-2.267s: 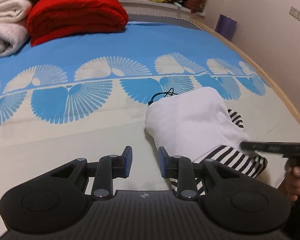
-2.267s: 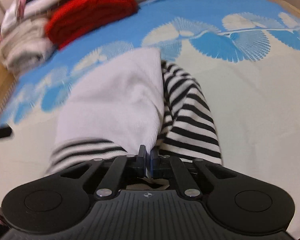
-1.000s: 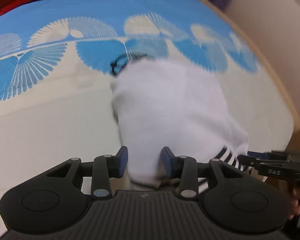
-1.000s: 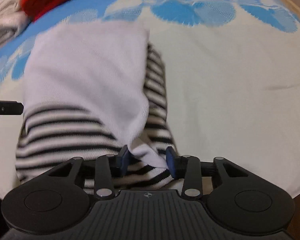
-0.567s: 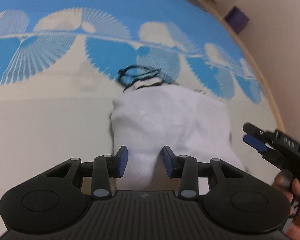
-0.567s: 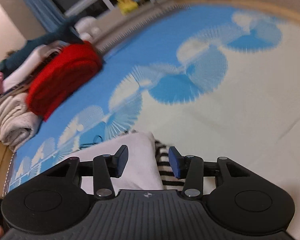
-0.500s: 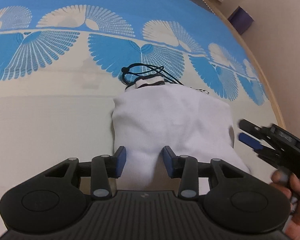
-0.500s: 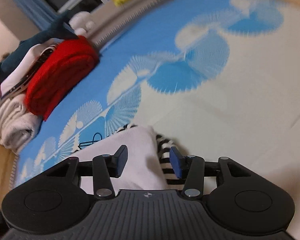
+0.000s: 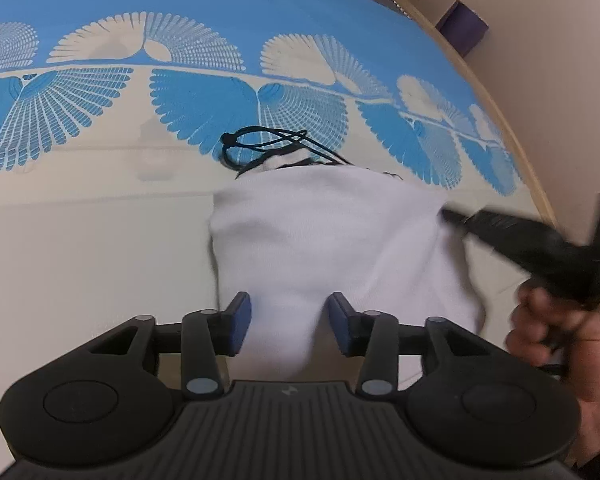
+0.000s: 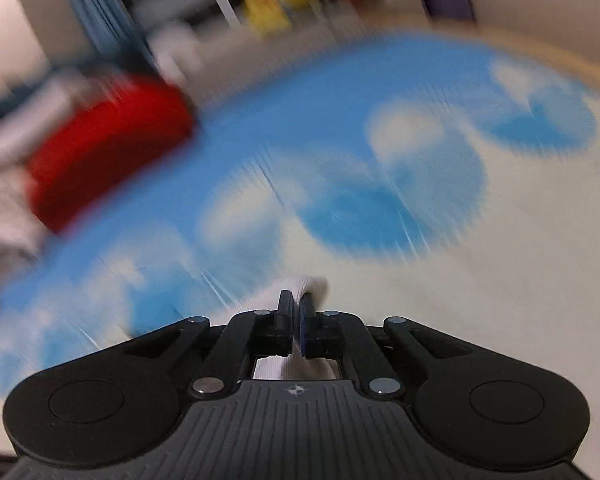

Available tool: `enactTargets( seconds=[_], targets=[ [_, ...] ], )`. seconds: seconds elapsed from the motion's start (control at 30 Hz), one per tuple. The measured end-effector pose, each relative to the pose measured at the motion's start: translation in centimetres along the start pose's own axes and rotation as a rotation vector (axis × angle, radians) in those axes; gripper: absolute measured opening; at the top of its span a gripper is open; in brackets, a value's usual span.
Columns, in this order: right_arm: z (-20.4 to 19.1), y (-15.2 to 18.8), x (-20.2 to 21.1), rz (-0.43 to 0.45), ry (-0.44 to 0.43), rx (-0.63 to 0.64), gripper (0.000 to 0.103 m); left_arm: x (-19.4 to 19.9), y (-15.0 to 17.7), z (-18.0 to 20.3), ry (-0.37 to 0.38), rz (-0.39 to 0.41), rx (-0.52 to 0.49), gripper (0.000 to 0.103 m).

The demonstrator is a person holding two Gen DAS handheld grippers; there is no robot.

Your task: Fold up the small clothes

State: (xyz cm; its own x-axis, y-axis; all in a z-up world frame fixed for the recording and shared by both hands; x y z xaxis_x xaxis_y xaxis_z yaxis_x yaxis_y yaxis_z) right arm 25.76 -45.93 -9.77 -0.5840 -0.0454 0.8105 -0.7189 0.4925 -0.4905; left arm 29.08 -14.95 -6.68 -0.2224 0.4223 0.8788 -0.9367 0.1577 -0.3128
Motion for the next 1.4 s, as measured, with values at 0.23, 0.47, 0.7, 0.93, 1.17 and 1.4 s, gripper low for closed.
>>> enactTargets(
  seconds=[0.23, 0.47, 0.7, 0.93, 1.17, 1.4],
  targets=[
    [-0.9, -0.2, 6.6, 0.197, -0.007, 0.050, 0.011, 1.4, -0.3, 0.0, -0.007, 0.035, -0.015, 0.051],
    [-3.4, 7.0, 9.5, -0.005, -0.294, 0.440, 0.020, 3.1, -1.4, 1.3, 0.028, 0.138, -0.021, 0.043],
    [-0.9, 11.0, 5.4, -0.195, -0.089, 0.562, 0.025, -1.2, -2.3, 1.9, -0.039, 0.094, -0.069, 0.017],
    [-0.5, 11.0, 4.9, -0.210, -0.015, 0.568, 0.025, -5.3, -3.0, 0.0, -0.107, 0.119, -0.080, 0.015],
    [0.7, 9.0, 6.1, -0.175, -0.017, 0.485, 0.027, 1.7, -2.7, 2.7, 0.051, 0.098, -0.155, 0.017],
    [1.8, 10.3, 5.2, -0.236, 0.075, 0.499, 0.027, -2.5, 5.8, 5.7, -0.130, -0.104, -0.586, 0.019]
  ],
)
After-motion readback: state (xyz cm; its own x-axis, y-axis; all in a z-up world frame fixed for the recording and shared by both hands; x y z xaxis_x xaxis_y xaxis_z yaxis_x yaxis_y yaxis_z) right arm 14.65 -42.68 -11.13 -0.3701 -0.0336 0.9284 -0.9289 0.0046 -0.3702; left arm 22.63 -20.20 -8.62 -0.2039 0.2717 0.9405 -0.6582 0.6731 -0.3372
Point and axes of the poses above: each gripper's, at about its wrist camera, not at the fingertips, and x roughly against the way its jaws point, z to its right, y to its underside, the point moved 3 cm from there along -x, roughly the way its jaws point, and after that the axes turned 6 degrees about -z, right-handed, at the moved point
